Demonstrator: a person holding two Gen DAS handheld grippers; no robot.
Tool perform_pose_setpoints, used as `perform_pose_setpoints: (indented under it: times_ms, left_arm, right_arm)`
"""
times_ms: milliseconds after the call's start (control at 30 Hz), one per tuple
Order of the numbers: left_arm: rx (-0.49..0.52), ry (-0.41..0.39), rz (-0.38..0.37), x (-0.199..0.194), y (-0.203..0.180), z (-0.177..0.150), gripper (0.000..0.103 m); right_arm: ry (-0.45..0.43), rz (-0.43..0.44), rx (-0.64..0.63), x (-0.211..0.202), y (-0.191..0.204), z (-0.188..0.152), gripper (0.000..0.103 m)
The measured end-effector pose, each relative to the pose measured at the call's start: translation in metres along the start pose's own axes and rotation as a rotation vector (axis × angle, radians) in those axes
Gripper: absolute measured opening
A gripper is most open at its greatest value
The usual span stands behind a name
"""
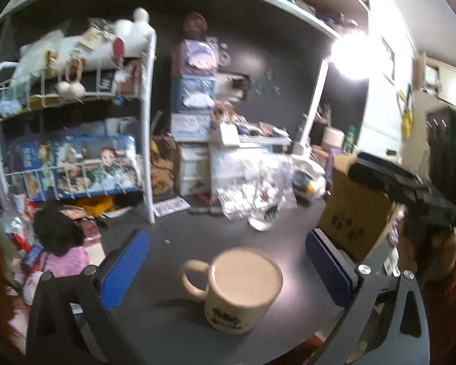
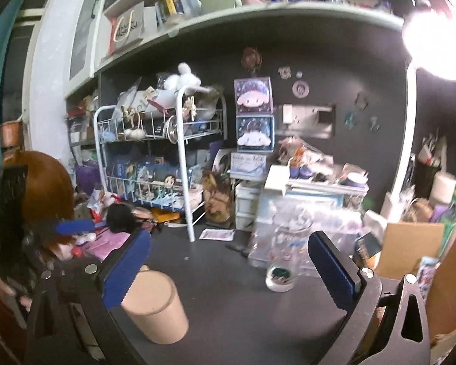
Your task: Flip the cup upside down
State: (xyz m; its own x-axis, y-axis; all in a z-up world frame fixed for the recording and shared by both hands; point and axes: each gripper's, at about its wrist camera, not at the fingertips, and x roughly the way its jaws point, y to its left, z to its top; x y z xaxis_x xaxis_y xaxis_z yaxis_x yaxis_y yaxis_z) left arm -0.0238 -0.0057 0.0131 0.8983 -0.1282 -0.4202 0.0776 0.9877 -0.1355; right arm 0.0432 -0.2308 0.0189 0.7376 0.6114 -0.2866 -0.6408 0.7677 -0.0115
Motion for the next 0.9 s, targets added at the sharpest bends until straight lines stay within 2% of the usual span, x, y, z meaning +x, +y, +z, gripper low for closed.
perform_pose_setpoints:
  times_ms: [100, 267, 900]
  left_arm:
    - [-0.021, -0.026, 0.044, -0.005, 0.000, 0.010, 0.103]
    - [-0.025, -0.041, 0.079, -0.007, -0.002, 0.017, 0.103]
    - [-0.033, -0.048, 0.098, -0.009, -0.003, 0.019, 0.103]
  right_arm:
    - [-0.001, -0.023, -0.015, -0.003, 0.002, -0.002, 0.103]
    - [0.043, 0.014, 0.007, -0.004, 0.001, -0.009, 0.103]
    - [0.043, 0.021, -0.014, -0.007, 0.002, -0.011, 0.103]
